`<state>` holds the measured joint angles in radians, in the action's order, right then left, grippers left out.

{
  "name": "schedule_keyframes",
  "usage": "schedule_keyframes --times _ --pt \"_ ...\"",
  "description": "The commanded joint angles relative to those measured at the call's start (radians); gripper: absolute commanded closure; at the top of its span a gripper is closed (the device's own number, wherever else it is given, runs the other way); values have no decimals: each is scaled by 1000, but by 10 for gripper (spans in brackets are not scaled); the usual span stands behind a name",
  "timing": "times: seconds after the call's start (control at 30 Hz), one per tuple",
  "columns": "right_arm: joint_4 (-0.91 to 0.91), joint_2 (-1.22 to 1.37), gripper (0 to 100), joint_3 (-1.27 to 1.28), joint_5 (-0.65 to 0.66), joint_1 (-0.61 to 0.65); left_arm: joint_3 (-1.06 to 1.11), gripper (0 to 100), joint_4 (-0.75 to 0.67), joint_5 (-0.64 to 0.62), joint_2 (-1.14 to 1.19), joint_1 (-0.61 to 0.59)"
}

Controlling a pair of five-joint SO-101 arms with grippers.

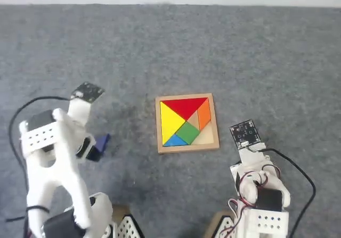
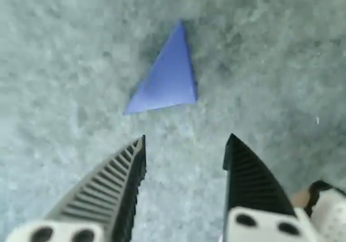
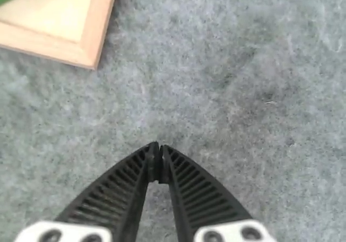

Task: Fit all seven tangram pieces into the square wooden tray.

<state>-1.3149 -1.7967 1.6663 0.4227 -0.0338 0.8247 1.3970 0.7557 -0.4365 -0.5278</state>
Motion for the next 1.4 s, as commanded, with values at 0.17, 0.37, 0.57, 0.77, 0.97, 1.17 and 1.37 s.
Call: schedule_keyframes --times 0.17,0.37,0.57,0.77,0.97,1.17,1.37 --pt "-1 -16 991 17 8 4 229 782 -288 55 -37 61" --pt "-1 -16 991 17 8 4 266 782 -354 -49 -34 199" --pt "-1 -16 991 17 8 4 243 783 -362 -54 -32 189" --pt "-1 -16 991 17 8 4 191 783 -362 -35 -31 109" --pt "-1 -16 991 17 8 2 133 784 -407 -18 138 84" --pt "-1 -16 991 17 8 4 104 818 -471 -18 276 103" --pt "-1 -16 991 17 8 4 8 825 -433 -26 351 104"
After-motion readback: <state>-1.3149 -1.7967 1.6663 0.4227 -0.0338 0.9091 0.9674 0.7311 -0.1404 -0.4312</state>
